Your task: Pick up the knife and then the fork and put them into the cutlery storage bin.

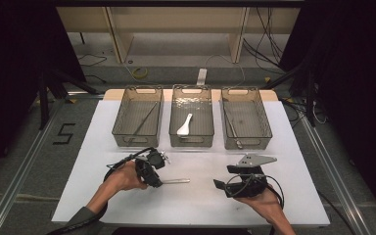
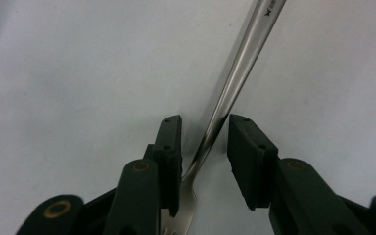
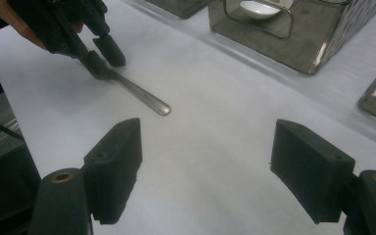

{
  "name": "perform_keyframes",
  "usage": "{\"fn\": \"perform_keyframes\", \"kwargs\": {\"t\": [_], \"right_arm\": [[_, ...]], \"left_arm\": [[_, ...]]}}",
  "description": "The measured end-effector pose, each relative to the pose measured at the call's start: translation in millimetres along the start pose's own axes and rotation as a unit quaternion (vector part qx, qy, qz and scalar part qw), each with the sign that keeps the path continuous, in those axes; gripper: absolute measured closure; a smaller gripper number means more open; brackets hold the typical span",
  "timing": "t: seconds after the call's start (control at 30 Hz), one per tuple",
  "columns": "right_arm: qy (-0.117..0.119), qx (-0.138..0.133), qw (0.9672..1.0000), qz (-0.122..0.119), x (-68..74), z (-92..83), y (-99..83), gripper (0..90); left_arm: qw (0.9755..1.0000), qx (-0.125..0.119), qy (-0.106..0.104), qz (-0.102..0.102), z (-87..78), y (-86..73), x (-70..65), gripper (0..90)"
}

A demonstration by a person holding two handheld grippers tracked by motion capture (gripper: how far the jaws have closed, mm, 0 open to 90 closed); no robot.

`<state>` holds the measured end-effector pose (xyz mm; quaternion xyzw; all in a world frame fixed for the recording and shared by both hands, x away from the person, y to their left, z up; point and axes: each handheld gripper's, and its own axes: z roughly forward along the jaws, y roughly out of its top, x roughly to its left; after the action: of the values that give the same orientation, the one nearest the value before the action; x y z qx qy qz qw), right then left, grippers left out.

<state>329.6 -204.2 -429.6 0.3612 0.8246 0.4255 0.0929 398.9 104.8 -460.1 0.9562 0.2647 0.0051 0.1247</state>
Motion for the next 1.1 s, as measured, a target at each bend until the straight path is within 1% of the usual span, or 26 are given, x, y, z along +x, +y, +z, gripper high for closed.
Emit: {"fn": "perform_keyframes", "kwargs": {"t": [0.2,0.27,0.37,0.43,0.5,0.53,0.57,0.63,0.73,0.83,0.87,0.9,0.93,1.0,1.03,1.07,1.1], "right_arm": [[0.001,0.002,1.0000,-0.002,-1.2,1.1,-0.3,28.3],[0.000,0.003,1.0000,-0.001,-1.1,0.8,-0.1,28.4],[0.000,0.001,1.0000,0.000,-0.8,0.4,0.3,28.4],[0.000,0.001,1.0000,0.000,-1.1,0.2,0.3,28.5],[0.000,0.000,1.0000,0.000,-1.4,-0.1,0.3,28.6],[0.000,0.000,1.0000,0.000,-1.5,-0.2,0.3,28.6],[0.000,0.001,1.0000,0.000,-1.5,-0.2,0.3,28.6],[0.000,0.002,1.0000,0.001,-1.6,-0.2,0.4,28.6],[0.001,0.004,1.0000,0.001,-1.3,0.3,0.3,28.9],[0.003,0.004,1.0000,-0.001,-0.9,0.5,0.4,29.4],[0.004,0.004,1.0000,-0.001,-0.8,0.5,0.5,29.5],[0.005,0.003,1.0000,-0.002,-0.8,0.7,0.5,29.5],[0.005,0.004,1.0000,-0.002,-0.6,0.7,0.6,29.6],[0.006,0.003,1.0000,-0.003,0.3,0.7,0.9,29.7],[0.006,0.002,1.0000,-0.004,0.6,0.9,1.3,29.7],[0.006,-0.001,1.0000,-0.008,1.2,1.2,1.7,29.8],[0.007,-0.001,0.9999,-0.012,2.3,1.3,2.2,29.8]], "left_arm": [[0.9998,0.009,0.008,0.016,1.2,1.5,-3.1,69.6],[0.9995,0.016,0.010,0.025,0.8,2.6,-3.9,72.6],[0.9993,0.019,0.012,0.029,1.2,3.6,-5.0,74.4],[0.9991,0.022,0.013,0.035,0.9,3.9,-5.4,75.4],[0.9992,0.017,0.009,0.035,1.5,3.4,-6.9,79.8],[0.9990,0.019,0.008,0.041,1.3,3.4,-6.7,81.8],[0.9990,0.017,0.007,0.041,1.5,3.2,-6.8,83.4],[0.9990,0.015,0.006,0.041,1.4,2.6,-6.6,83.8],[0.9987,0.013,0.010,0.048,1.0,1.9,-7.2,84.5],[0.9988,0.009,0.008,0.047,0.8,1.0,-7.1,85.0],[0.9992,0.004,0.006,0.040,1.2,0.4,-7.4,85.1],[0.9992,0.004,0.006,0.039,0.9,0.2,-7.3,85.1],[0.9994,0.001,0.003,0.033,1.0,0.2,-7.6,85.1],[0.9992,0.007,-0.010,0.038,-0.4,0.7,-7.1,85.2],[0.9992,0.003,-0.010,0.040,-1.1,0.9,-7.9,85.2],[0.9994,-0.001,-0.012,0.032,-2.1,1.3,-9.4,85.2],[0.9992,0.001,-0.018,0.035,-4.1,1.8,-10.4,85.2]]}}
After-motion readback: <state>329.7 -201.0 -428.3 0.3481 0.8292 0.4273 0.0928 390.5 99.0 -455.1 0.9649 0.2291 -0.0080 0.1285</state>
